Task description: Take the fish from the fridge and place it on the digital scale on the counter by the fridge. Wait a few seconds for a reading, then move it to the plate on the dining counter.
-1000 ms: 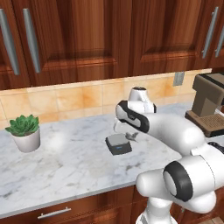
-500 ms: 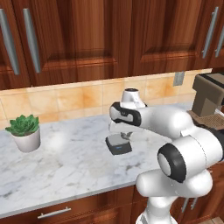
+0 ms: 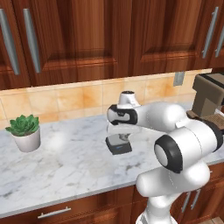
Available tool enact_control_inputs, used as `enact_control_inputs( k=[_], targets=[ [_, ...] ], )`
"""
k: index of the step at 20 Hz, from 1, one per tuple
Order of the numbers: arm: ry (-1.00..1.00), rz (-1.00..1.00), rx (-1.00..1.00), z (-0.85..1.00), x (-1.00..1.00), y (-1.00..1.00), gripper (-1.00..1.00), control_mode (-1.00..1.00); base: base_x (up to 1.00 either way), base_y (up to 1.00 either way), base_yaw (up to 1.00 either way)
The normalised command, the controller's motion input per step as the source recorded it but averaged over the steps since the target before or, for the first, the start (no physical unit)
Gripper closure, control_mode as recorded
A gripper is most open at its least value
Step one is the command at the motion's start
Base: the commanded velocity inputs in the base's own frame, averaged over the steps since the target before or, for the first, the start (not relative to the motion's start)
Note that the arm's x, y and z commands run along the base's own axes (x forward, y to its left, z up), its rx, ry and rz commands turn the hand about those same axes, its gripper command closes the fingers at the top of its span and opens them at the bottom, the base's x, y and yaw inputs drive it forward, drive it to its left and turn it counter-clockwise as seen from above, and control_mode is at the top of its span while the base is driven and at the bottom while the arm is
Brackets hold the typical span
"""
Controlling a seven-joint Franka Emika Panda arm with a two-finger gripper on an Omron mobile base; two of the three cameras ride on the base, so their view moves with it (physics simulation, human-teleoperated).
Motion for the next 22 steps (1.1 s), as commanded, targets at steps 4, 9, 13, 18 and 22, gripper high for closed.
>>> enact_control_inputs(
  k=[4, 9, 13, 18, 22],
  targets=[
    [0.0, 0.0, -0.01, -0.31, 0.19, 0.1, 1.0, -1.0, 0.0, 0.0, 0.0],
    [0.0, 0.0, 0.0, -0.25, 0.1, 0.02, 1.0, -1.0, 0.0, 0.0, 0.0],
    [0.0, 0.0, 0.0, 0.0, -0.01, 0.0, 1.0, -1.0, 0.0, 0.0, 0.0],
    [0.0, 0.0, 0.0, 0.0, 0.0, 0.0, -1.0, -1.0, 0.0, 0.0, 0.0],
    [0.0, 0.0, 0.0, 0.0, 0.0, 0.0, -1.0, -1.0, 0.0, 0.0, 0.0]
  ],
)
